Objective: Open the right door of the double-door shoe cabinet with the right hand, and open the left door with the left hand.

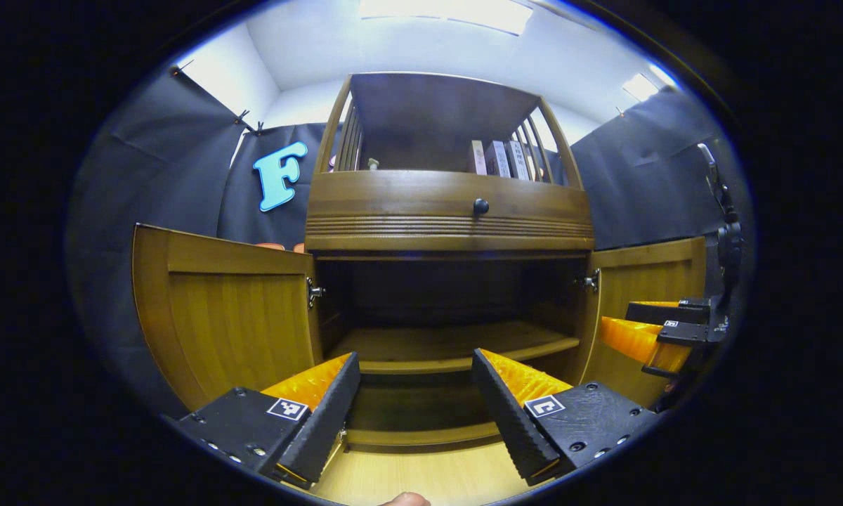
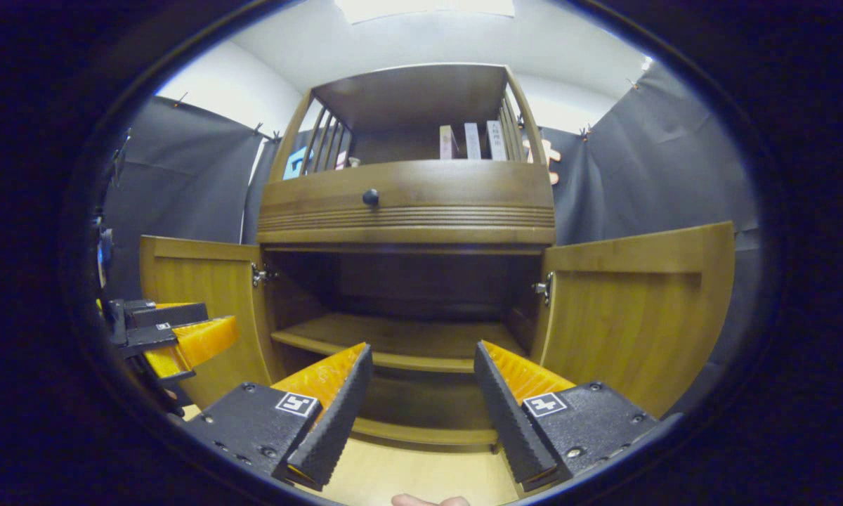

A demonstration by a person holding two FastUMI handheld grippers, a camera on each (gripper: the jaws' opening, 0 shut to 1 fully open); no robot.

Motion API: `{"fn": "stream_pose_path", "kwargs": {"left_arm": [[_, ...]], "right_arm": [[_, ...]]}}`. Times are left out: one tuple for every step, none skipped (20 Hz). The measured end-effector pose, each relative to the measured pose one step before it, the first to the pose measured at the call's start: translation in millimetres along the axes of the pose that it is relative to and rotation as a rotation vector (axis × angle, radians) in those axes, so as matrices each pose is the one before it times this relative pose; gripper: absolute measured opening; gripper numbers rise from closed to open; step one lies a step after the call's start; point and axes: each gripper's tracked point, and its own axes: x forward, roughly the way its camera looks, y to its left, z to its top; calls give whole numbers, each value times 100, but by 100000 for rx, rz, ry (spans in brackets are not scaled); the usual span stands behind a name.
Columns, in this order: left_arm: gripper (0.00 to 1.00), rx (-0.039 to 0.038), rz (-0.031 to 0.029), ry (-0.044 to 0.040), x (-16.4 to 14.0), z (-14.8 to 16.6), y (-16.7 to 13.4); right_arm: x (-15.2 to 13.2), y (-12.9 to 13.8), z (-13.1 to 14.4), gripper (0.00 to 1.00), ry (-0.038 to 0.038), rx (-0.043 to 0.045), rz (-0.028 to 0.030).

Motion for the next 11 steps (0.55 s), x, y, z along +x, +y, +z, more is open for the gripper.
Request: {"fn": "stream_pose_path", "kwargs": {"left_arm": [[100, -1441, 246, -165, 40, 334, 23], [100, -983, 548, -615, -44, 296, 92], [96, -515, 663, -649, 81, 336, 154], [100, -204, 782, -993, 44, 247, 330], [89, -42, 648, -837, 111, 185, 281], [100, 31, 546, -655, 66, 207, 255], [84, 66, 660, -618, -41, 70, 149], [100, -180, 402, -246, -22, 37, 111], [100, -59, 367, -828, 60, 235, 166], [100, -4, 7, -648, 119, 197, 71], [100, 99, -77, -240, 26, 157, 30]], "right_arm": [[-118, -164, 485, 94, -1232, -101, -266], [-90, -114, 389, 94, -824, -32, -367], [-89, -100, 220, 94, -619, -76, -299], [-33, -111, 151, 96, -548, -48, -419], [-108, -92, 66, 95, -56, -11, -349], [-45, -74, 6, 94, -150, 15, -19], [-40, -90, 23, 94, -49, -39, -171], [-41, 1, -45, 94, -223, -80, 67], [-55, 14, 18, 94, -194, -263, -109], [-8, -16, 24, 94, -201, -234, -323], [-38, -33, 60, 94, -206, -284, -594]]}}
